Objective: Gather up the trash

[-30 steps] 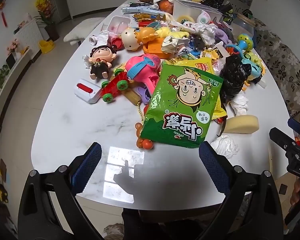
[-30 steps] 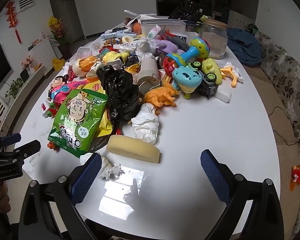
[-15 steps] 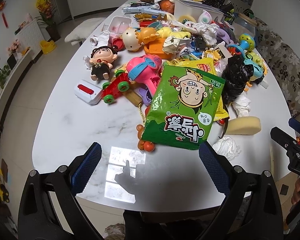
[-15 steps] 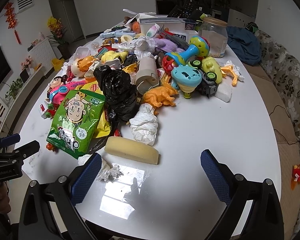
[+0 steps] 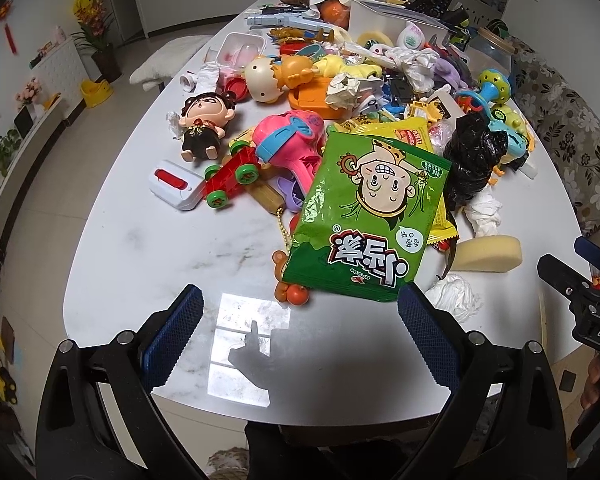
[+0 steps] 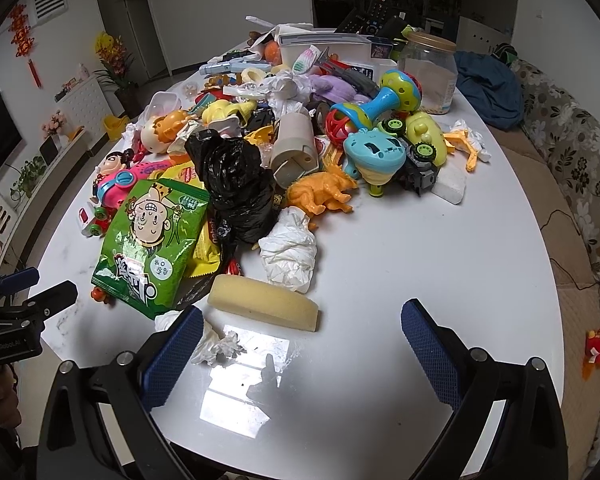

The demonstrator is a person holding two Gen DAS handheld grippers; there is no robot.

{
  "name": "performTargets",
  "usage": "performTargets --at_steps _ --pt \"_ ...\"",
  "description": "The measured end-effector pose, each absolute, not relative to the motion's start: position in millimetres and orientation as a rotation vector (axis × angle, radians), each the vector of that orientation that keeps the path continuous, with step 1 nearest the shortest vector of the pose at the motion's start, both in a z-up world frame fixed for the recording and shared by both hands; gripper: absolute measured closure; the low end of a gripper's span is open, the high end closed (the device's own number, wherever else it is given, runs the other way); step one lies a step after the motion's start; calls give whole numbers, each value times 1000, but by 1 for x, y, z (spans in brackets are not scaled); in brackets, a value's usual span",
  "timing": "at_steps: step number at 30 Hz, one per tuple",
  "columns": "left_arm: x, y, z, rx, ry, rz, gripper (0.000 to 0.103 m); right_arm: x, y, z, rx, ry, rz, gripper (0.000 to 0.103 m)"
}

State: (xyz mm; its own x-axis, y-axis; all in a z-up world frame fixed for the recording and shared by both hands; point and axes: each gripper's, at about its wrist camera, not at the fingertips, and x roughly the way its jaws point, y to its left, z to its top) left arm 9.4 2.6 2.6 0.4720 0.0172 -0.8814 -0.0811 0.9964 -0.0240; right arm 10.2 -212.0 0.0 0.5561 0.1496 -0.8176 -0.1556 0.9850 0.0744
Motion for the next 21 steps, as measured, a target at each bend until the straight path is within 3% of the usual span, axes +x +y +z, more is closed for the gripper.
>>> performTargets --at_steps 21 --pt "11 -3 3 -57 1075 63 8 15 -214 -5 -28 974 196 5"
